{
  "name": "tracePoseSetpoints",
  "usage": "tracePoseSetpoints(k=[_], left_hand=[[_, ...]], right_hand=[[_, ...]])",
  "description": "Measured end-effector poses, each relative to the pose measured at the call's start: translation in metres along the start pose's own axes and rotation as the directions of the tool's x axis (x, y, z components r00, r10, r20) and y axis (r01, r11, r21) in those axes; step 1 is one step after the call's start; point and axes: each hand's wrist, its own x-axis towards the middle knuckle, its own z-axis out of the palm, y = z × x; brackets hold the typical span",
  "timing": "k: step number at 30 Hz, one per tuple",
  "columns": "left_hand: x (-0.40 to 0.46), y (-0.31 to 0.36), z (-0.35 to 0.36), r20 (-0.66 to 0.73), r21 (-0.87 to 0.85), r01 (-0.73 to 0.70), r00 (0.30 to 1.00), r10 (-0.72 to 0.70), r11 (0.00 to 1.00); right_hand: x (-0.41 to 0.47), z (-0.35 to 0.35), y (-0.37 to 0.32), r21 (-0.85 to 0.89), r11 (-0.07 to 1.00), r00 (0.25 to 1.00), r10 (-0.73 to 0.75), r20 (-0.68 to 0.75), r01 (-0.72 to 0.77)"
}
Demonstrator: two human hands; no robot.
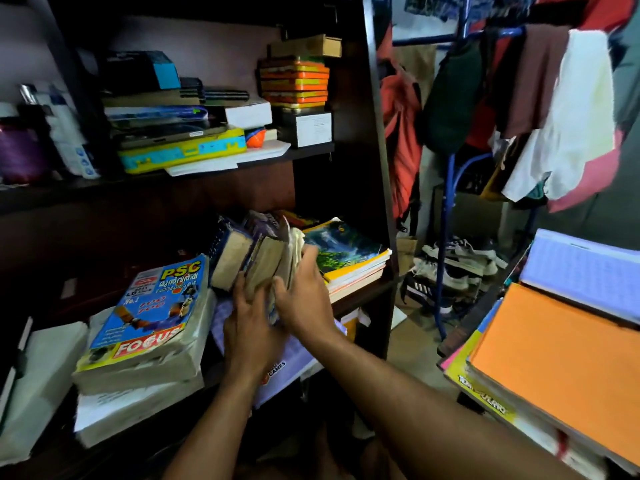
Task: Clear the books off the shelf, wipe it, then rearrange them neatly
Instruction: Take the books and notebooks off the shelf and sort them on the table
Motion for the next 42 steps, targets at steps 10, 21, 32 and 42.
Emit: tracePoseSetpoints(k=[10,21,32,42], left_hand=[[0.0,0.009,-0.003,0.176,0.22,-0.021,0.984,-0.019,0.975],[0.001,0.003,-0.001,0.013,-0.07,0.082,0.997,-0.082,0.994],[0.012,-0.007,0.007,0.066,-0.043,0.072,0.995,-0.069,0.996],[-0.107,-0.021,-0.054,0.326,0.234,-0.243,0.932,0.16,0.941]], right_hand=[[0.005,-0.004,0.026,-0.076,0.997,0.978,0.004,0.207,0.012],[-0.025,-0.045,0.083,0.069,0.996,0.979,0.042,0.201,-0.057],[-0.041,-0.049,0.083,0.099,0.865,0.84,0.442,0.315,-0.492],[-0.068,-0.04,0.034,0.454,0.522,0.691,0.503,0.519,-0.722]])
